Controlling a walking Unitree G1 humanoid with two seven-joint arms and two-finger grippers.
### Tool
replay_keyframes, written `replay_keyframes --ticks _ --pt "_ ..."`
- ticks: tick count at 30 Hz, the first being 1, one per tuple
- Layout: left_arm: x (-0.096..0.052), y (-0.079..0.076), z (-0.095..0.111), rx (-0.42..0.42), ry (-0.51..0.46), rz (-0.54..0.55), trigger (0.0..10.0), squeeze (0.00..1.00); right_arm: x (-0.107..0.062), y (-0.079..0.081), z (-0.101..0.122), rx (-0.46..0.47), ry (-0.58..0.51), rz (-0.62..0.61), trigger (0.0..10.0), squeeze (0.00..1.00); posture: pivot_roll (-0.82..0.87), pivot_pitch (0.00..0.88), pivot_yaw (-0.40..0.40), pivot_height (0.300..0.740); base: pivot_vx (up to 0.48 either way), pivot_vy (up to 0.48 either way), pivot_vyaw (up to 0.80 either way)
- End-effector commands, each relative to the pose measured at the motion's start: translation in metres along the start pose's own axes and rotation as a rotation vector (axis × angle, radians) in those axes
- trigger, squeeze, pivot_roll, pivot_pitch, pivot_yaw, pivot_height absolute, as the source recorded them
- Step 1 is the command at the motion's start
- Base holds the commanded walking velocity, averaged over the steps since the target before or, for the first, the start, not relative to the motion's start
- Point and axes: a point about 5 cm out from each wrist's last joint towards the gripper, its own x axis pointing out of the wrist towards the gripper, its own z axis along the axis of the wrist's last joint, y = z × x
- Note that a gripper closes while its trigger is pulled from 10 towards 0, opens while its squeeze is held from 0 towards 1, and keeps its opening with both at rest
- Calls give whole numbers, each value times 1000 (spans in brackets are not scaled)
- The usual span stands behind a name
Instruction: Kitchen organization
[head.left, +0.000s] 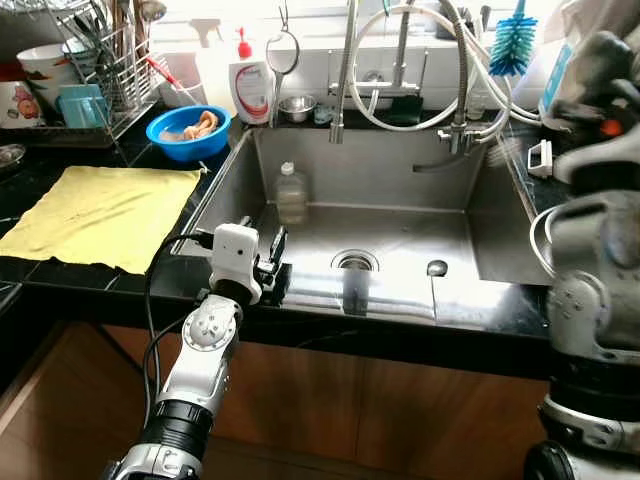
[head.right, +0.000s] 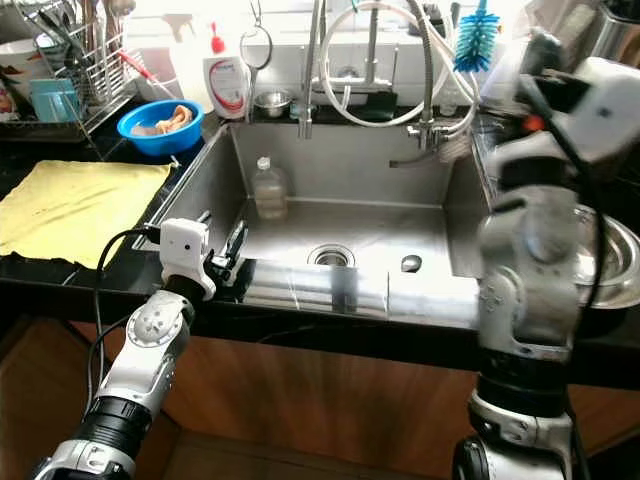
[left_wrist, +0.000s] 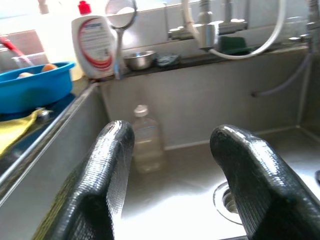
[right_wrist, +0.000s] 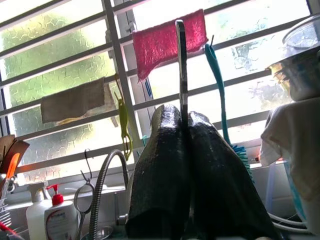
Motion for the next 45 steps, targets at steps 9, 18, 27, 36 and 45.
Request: replay_keyframes --ticks 9,18,27,36,45 --pt "1 2 1 12 -4 5 10000 0 -3 12 -70 -56 291 216 10000 0 -47 0 41 740 0 0 0" --pt "0 1 0 9 -6 3 10000 0 -19 -8 -114 -71 468 181 10000 0 -42 0 34 740 0 0 0" --pt "-2 2 -1 9 0 5 10000 0 -44 -22 -142 -93 576 142 10000 0 -41 0 33 740 0 0 0" --pt "-3 1 -1 7 4 6 10000 0 -54 -24 -151 -106 618 122 10000 0 -37 0 35 740 0 0 0" --pt "-2 3 -1 10 6 7 10000 0 -54 -25 -153 -102 606 113 10000 196 -37 0 40 740 0 0 0"
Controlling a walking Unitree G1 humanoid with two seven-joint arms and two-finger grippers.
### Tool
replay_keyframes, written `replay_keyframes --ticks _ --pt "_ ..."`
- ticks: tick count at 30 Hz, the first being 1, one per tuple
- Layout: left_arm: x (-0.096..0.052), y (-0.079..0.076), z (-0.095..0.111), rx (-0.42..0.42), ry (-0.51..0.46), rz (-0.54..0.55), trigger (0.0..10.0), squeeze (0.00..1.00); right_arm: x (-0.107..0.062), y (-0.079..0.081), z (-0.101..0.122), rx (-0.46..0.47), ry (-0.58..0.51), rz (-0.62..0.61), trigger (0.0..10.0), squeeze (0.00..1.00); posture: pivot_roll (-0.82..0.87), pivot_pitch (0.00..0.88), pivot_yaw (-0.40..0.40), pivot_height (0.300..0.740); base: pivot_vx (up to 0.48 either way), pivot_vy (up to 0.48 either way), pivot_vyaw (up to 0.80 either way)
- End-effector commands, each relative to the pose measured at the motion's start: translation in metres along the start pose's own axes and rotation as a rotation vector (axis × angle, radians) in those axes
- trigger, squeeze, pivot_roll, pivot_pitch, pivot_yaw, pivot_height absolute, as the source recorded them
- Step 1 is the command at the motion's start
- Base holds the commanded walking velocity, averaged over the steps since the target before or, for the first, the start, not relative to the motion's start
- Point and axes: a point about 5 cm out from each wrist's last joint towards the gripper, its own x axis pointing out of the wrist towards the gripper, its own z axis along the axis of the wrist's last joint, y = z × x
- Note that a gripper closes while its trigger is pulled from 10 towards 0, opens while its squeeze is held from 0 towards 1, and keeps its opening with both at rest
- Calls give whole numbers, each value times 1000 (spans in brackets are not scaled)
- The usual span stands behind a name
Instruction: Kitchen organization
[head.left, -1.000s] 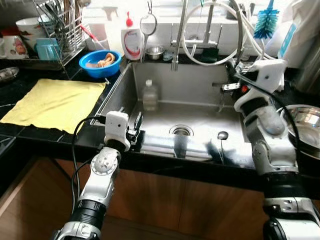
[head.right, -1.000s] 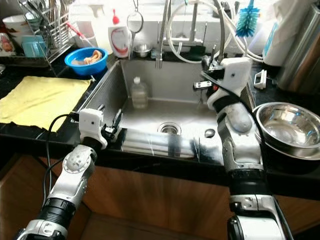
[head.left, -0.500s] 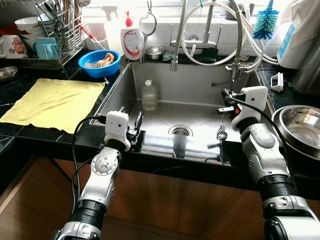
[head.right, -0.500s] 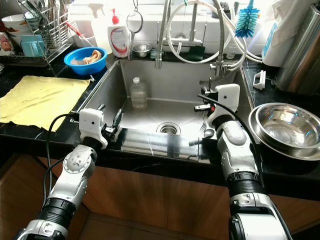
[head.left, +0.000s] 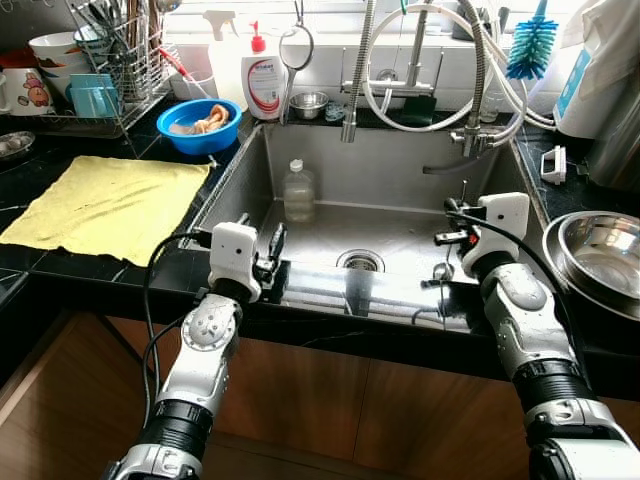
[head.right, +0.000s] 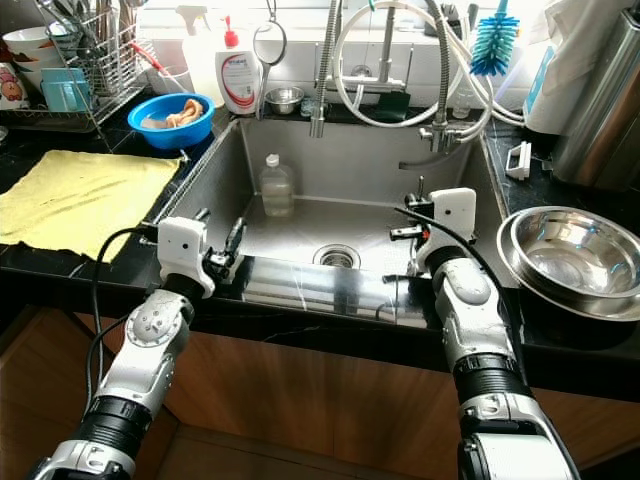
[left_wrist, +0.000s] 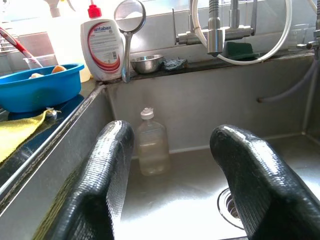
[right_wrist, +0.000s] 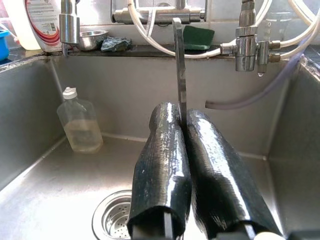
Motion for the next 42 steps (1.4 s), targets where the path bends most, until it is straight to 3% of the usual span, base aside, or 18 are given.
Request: replay_keyframes --ticks 1,10,11,33,34,35,42 --pt "-3 3 -3 8 27 3 10000 0 2 1 0 12 -4 -4 10000 196 -37 0 40 740 0 0 0" --pt "-3 3 -3 8 27 2 10000 0 2 1 0 11 -6 -4 10000 196 -37 0 40 740 0 0 0" --pt "-3 3 -3 8 27 2 10000 0 2 1 0 11 -7 -5 10000 1000 -37 0 42 740 0 0 0" --pt "-2 2 -3 9 31 -7 10000 0 0 1 5 5 -42 -38 10000 1000 -38 0 48 740 0 0 0" --pt "-2 2 -3 9 31 -7 10000 0 0 0 7 2 -48 -44 10000 675 -38 0 49 740 0 0 0" --pt "-2 2 -3 9 30 -7 10000 0 0 -2 13 -16 -68 -68 10000 0 -38 0 48 740 0 0 0" --pt "-2 2 -3 11 31 -10 10000 0 -1 -10 49 -25 -169 -187 10000 0 -42 0 50 740 0 0 0"
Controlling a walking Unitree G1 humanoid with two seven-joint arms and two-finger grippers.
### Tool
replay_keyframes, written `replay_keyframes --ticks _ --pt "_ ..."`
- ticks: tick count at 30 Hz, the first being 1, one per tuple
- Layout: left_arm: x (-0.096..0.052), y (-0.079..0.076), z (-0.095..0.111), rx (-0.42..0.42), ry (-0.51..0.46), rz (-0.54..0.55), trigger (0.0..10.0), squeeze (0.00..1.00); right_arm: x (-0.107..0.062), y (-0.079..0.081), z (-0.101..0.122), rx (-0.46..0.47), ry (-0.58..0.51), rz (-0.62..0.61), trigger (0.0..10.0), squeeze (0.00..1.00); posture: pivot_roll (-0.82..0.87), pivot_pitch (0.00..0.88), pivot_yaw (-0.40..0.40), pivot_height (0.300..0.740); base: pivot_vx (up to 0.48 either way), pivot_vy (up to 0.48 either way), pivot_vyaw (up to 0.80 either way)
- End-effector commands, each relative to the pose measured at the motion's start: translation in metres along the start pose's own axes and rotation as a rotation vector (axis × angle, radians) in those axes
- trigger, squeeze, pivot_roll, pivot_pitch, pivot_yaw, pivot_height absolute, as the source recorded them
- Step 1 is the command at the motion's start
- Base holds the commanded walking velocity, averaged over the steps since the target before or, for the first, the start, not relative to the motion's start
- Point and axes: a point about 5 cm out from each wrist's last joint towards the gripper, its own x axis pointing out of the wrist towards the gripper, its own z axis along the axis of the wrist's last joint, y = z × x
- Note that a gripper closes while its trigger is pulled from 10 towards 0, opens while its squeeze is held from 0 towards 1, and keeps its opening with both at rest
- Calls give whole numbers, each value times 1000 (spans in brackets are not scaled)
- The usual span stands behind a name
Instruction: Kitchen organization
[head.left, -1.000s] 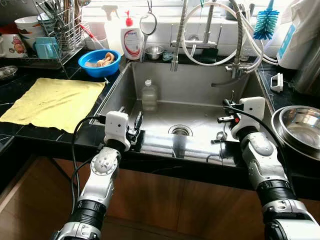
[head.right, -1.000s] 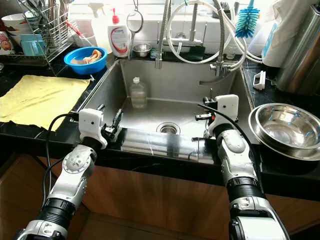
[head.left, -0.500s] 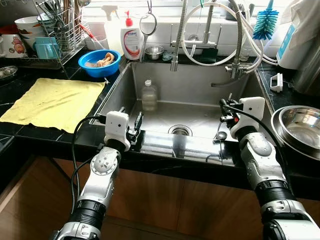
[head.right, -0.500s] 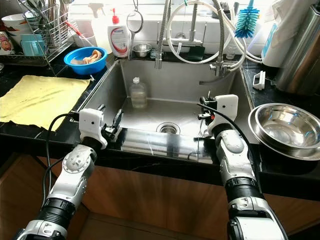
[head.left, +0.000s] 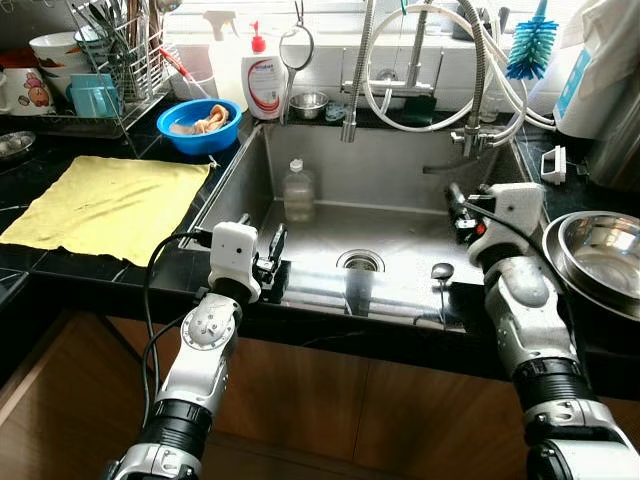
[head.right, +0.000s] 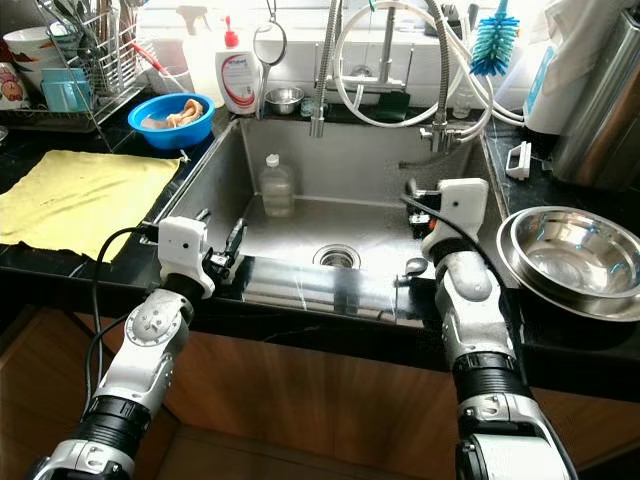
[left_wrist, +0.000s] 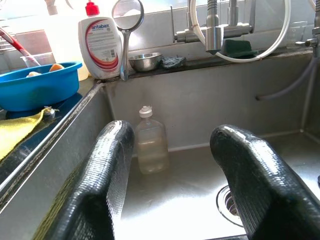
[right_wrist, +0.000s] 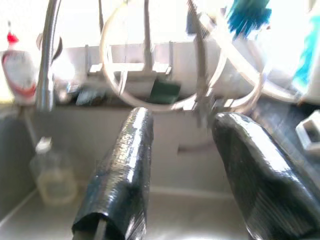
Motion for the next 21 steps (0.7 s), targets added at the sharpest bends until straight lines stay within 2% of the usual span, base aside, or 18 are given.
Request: replay_keyframes --ticks 1,2,3,5,8,9,13,15,16,17,18,19,21 --pt "-2 2 -4 10 23 -1 10000 0 0 -2 13 -4 -26 -31 10000 0 -44 0 50 740 0 0 0" --pt "-3 2 -4 9 23 -1 10000 0 -2 -3 23 -7 -36 -63 10000 0 -44 0 50 740 0 0 0" --pt "-3 2 -4 9 23 -1 10000 0 -2 -3 23 -7 -36 -63 10000 0 -44 0 50 740 0 0 0" --pt "-3 2 -4 9 24 -2 10000 0 -12 -9 44 28 -73 -136 10000 0 -49 0 52 740 0 0 0" --pt "-3 2 -5 9 24 -3 10000 0 -20 -16 57 52 -96 -191 10000 0 -54 0 52 740 0 0 0" --pt "-3 2 -5 9 27 -4 10000 0 -25 -24 63 49 -98 -232 10000 0 -62 0 52 740 0 0 0" --pt "-4 1 -6 9 28 -11 10000 0 -36 -36 59 58 -47 -302 10000 0 -67 0 51 740 0 0 0" --pt "-4 0 -7 7 28 -11 10000 0 -45 -45 52 32 9 -347 10000 0 -64 0 45 740 0 0 0" --pt "-4 0 -6 5 27 -10 10000 0 -55 -55 44 71 66 -394 10000 157 -64 0 44 740 0 0 0" --pt "-4 0 -6 4 26 -10 10000 0 -61 -60 38 133 101 -425 10000 463 -65 0 44 740 0 0 0" --pt "-4 0 -6 4 26 -10 10000 0 -63 -62 36 153 115 -437 10000 969 -65 0 44 740 0 0 0" --pt "-4 0 -6 5 24 -11 10000 0 -68 -67 35 139 132 -462 10000 1000 -63 0 45 740 0 0 0" --pt "-3 1 -5 5 24 -10 10000 0 -73 -75 38 109 132 -497 10000 1000 -66 0 46 740 0 0 0"
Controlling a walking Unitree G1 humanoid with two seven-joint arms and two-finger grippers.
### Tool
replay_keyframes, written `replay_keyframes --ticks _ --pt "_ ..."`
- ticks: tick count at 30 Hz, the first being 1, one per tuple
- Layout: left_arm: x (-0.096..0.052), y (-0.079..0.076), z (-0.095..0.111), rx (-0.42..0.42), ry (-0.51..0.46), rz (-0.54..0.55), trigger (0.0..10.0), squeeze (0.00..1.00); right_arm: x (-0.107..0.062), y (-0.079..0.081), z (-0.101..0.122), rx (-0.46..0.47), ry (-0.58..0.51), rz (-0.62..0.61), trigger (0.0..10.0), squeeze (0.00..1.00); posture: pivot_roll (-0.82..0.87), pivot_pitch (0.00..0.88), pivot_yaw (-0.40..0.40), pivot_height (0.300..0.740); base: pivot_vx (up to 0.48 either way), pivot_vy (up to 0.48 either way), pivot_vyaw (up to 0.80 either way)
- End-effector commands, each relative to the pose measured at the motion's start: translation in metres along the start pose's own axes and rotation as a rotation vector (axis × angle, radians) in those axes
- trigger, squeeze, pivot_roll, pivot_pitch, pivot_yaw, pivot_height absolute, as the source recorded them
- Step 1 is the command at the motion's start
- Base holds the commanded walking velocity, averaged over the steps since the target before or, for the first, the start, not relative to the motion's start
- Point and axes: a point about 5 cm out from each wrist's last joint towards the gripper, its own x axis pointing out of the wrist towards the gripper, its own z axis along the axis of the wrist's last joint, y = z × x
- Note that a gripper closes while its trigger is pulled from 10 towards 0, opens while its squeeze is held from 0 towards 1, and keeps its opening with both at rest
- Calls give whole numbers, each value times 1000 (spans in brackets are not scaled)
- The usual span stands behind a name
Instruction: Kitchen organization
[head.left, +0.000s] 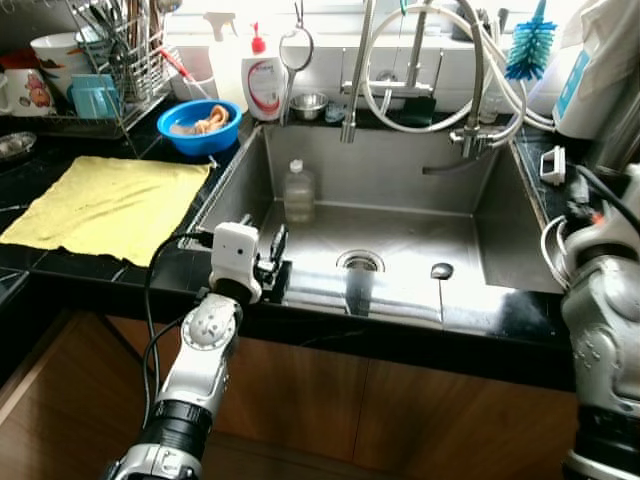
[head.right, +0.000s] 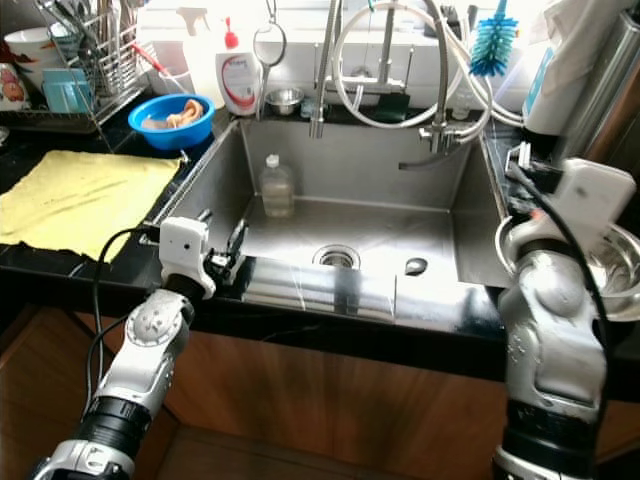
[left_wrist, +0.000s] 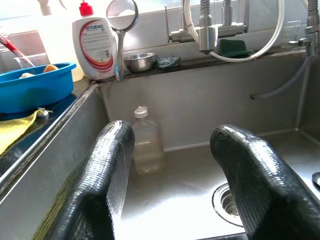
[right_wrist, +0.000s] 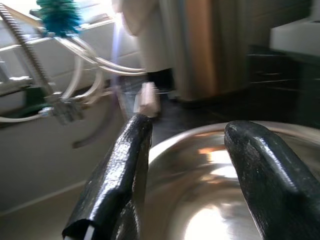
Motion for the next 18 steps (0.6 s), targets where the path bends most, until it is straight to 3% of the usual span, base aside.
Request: replay_keyframes --ticks 1,9,10,11,18 --pt "-2 3 -4 6 20 0 10000 0 -3 -6 13 0 -46 -31 10000 1000 -68 0 46 740 0 0 0" --pt "-3 2 -5 4 23 -1 10000 0 -9 -23 25 4 -68 -125 10000 1000 -72 0 47 740 0 0 0" --pt "-3 1 -5 4 25 -1 10000 0 -10 -25 25 0 -67 -130 10000 800 -77 0 46 740 0 0 0" --pt "-3 1 -5 3 26 -2 10000 0 -11 -27 23 -17 -54 -139 10000 0 -77 0 46 740 0 0 0" --pt "-3 0 -6 -2 29 -5 10000 0 -14 -47 0 -2 44 -228 10000 0 -81 0 45 740 0 0 0"
